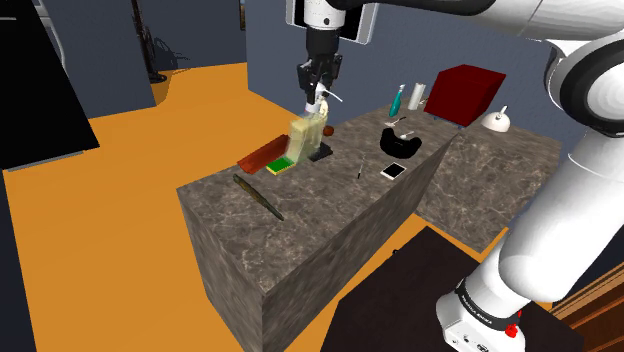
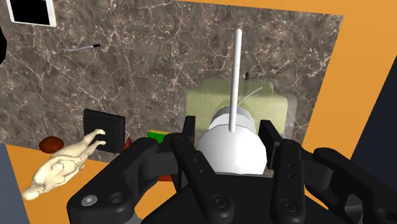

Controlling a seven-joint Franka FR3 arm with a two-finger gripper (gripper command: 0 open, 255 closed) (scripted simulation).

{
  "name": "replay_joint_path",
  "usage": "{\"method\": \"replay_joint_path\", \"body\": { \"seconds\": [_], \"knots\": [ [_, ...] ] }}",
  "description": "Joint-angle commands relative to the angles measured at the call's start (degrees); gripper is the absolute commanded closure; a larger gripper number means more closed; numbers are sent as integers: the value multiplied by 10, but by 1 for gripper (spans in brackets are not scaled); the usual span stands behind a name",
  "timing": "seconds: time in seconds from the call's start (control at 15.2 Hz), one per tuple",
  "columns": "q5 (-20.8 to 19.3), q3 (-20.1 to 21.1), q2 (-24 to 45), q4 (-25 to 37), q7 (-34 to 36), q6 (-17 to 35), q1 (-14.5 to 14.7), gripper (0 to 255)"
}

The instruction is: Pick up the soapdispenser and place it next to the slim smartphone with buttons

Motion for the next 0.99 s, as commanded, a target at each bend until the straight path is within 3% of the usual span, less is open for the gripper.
{"method": "replay_joint_path", "body": {
  "seconds": [0.0, 0.92],
  "knots": [
    [6, -14, -19, -22, -30, 9, -17, 255],
    [20, -114, -62, -78, -223, 45, -114, 255]
  ]
}}
